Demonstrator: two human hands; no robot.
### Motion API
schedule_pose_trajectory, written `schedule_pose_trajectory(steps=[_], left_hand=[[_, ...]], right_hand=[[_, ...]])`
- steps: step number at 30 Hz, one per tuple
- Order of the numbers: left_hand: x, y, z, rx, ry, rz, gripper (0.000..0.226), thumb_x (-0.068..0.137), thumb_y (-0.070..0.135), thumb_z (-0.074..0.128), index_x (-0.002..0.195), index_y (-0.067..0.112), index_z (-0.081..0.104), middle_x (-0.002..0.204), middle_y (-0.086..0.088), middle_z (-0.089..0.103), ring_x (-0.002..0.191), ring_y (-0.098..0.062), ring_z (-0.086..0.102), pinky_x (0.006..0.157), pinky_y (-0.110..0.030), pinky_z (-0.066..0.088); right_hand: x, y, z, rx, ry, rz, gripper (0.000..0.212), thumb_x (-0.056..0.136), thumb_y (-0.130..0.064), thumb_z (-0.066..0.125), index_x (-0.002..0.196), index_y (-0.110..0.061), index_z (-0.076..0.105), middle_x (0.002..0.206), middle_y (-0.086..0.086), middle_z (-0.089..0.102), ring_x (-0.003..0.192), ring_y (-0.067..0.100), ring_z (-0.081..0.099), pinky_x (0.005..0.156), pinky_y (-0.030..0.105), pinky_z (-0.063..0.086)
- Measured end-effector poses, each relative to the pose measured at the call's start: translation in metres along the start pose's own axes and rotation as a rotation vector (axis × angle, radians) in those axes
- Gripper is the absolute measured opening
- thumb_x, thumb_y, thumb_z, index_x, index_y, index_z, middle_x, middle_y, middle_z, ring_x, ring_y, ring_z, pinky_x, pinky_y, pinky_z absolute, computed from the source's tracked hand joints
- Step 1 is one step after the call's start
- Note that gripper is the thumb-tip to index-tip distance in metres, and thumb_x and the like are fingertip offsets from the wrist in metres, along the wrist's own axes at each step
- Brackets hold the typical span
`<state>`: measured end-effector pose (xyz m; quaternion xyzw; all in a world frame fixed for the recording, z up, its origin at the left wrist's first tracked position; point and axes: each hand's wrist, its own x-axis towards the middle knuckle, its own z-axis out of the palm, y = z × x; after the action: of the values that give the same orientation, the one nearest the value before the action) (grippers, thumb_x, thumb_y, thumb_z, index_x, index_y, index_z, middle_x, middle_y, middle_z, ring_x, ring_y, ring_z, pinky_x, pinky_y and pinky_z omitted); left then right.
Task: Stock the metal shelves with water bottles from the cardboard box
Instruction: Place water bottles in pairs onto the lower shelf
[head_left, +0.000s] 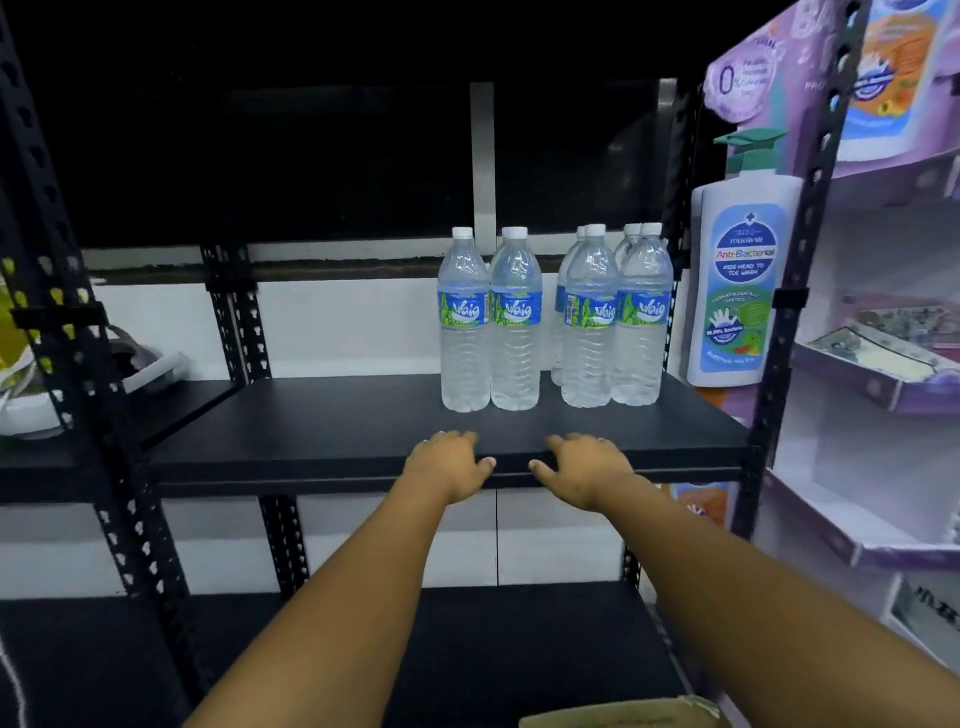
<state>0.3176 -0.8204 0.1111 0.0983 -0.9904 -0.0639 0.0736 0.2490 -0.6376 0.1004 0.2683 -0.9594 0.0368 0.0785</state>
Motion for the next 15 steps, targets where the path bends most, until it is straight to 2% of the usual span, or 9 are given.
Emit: schedule_pose_trajectory(steps=[3,7,11,15], left_hand=[[-0.032,0.009,0.011,-0.009,0.007,0.002,0.058,0.099,0.048,0.041,0.145,0.015,0.039,0.145,-0.011,0.046,0.132,-0.028,0.042,0.106,-0.043,0.039],[-0.082,0.018,0.028,-0.028,-0.017,-0.016,0.061,0.099,0.048,0.041,0.150,0.016,0.031,0.152,-0.010,0.037,0.139,-0.030,0.036,0.109,-0.045,0.037],[-0.135,0.017,0.047,-0.015,-0.030,-0.033,0.062,0.099,0.047,0.041,0.152,0.016,0.029,0.156,-0.010,0.032,0.141,-0.029,0.033,0.112,-0.042,0.033],[-0.185,0.010,0.069,-0.006,-0.054,-0.060,0.060,0.100,0.046,0.040,0.151,0.017,0.029,0.154,-0.010,0.035,0.138,-0.030,0.036,0.109,-0.043,0.037]], right_hand=[[-0.037,-0.003,0.004,-0.001,0.008,0.004,0.058,0.096,-0.056,0.032,0.138,-0.017,0.043,0.135,0.011,0.051,0.123,0.030,0.048,0.102,0.042,0.036],[-0.088,-0.007,0.016,0.012,-0.019,0.000,0.064,0.096,-0.055,0.033,0.146,-0.016,0.034,0.145,0.012,0.044,0.131,0.030,0.042,0.103,0.042,0.036],[-0.135,-0.016,0.035,0.027,-0.050,0.009,0.066,0.095,-0.057,0.036,0.147,-0.017,0.033,0.143,0.010,0.046,0.128,0.029,0.045,0.101,0.040,0.041],[-0.178,-0.033,0.055,0.025,-0.065,-0.010,0.063,0.095,-0.055,0.036,0.144,-0.017,0.036,0.143,0.012,0.045,0.126,0.031,0.046,0.101,0.040,0.040]])
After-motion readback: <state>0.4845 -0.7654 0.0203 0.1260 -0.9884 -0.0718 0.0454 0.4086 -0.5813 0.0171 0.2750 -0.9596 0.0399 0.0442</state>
